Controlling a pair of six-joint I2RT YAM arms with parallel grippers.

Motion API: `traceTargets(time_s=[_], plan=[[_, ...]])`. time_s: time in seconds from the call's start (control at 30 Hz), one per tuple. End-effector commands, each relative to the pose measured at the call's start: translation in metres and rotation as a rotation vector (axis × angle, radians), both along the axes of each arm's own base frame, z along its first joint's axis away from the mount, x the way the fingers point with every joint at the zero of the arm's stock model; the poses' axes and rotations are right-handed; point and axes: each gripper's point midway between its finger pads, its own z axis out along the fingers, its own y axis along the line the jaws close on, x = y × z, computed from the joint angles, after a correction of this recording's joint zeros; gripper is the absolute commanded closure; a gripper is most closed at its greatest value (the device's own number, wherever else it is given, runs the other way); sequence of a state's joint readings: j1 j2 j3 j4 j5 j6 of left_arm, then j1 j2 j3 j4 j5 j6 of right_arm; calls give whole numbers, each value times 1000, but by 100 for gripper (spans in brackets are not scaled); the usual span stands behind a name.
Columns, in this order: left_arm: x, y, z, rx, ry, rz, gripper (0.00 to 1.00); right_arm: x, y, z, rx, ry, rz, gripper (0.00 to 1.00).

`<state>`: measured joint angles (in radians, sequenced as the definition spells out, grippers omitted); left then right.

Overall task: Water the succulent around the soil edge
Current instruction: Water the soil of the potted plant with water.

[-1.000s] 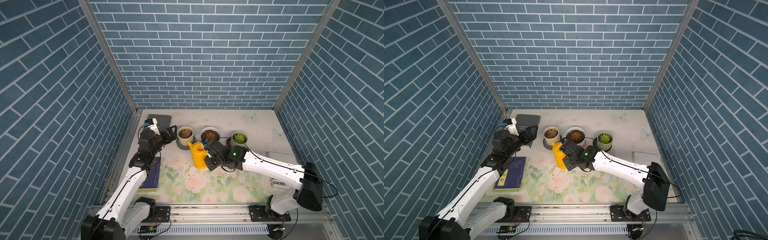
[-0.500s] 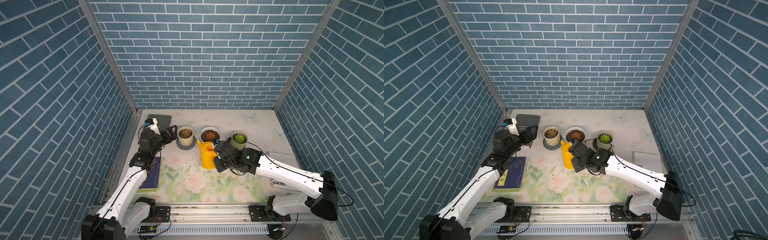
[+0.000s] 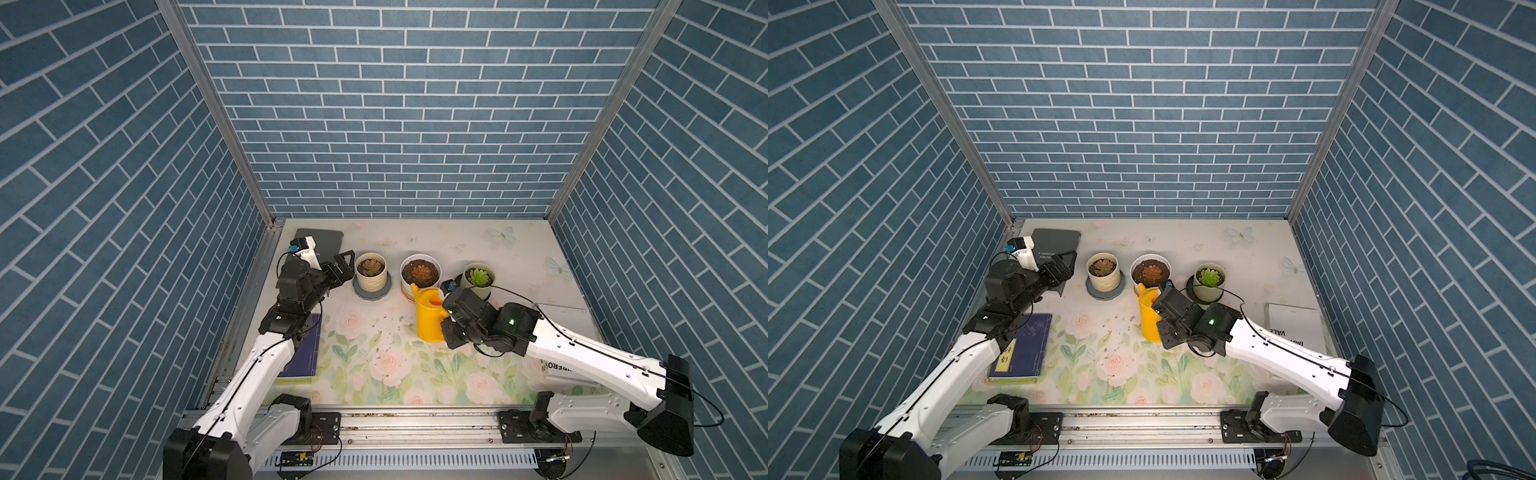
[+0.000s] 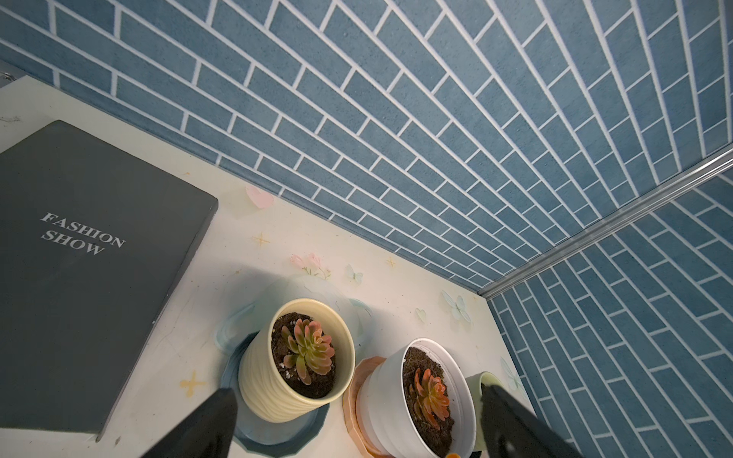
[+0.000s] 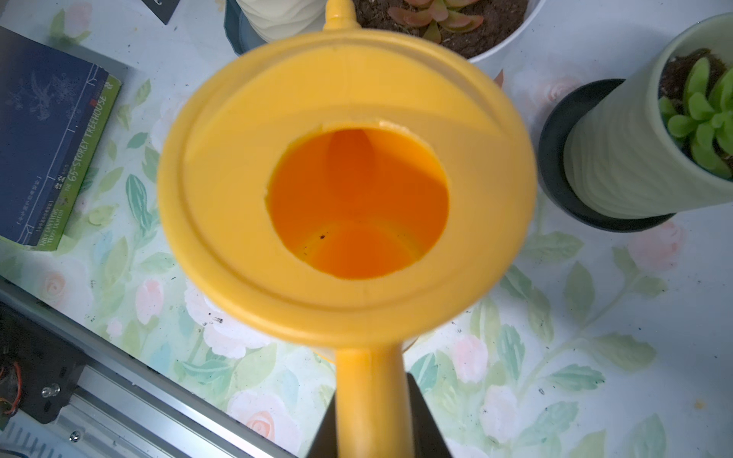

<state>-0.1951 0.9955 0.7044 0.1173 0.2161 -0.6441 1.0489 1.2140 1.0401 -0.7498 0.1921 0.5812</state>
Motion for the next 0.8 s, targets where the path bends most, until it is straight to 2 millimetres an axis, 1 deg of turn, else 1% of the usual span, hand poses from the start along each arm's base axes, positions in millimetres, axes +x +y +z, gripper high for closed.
traceTargets(time_s=[0.0, 0.4, 0.63, 0.77], plan=[[0, -4, -2, -8, -4, -17, 0, 1, -11, 8, 21, -18, -58, 100], [1, -4, -4, -10, 0, -16, 0, -4, -39, 2, -34, -14, -122, 100], [0, -5, -3, -13, -3, -20, 0, -2, -57, -1, -53, -21, -169, 100], [0, -5, -3, -13, -3, -21, 0, 4, -64, 0, -55, -31, -188, 100]])
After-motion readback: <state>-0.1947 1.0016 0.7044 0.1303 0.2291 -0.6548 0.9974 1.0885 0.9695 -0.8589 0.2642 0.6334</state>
